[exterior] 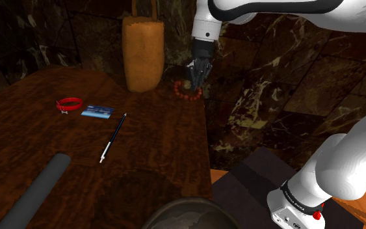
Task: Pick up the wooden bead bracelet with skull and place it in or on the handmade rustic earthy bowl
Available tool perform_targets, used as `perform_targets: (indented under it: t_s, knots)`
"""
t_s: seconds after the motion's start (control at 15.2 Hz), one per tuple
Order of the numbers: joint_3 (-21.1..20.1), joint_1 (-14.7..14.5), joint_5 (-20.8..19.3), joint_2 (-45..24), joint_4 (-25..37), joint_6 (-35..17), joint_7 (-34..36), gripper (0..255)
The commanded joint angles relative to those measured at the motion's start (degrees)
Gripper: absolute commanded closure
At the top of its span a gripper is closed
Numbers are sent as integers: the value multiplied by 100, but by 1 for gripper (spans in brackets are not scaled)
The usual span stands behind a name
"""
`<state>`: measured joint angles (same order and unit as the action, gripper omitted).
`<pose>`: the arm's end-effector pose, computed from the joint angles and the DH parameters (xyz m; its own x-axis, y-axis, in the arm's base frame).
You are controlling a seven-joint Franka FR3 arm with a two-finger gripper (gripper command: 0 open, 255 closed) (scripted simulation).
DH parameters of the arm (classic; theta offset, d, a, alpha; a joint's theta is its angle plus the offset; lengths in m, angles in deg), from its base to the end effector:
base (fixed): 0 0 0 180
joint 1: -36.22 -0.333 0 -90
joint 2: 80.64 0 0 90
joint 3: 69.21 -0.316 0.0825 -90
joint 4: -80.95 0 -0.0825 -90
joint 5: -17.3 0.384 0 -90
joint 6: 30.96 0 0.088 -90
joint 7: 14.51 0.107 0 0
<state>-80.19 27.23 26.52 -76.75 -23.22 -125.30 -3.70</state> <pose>0.4921 0.1986 0.5514 0.9808 0.1445 -0.1308 0.1286 -0.9841 -0.1225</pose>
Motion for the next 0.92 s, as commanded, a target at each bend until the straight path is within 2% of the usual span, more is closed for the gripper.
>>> perform_targets:
  t_s: [0.0,0.86]
  knots:
    - [0,0,0,6,165,170,26,255]
    - [6,4,-31,-190,1399,1199,185,255]
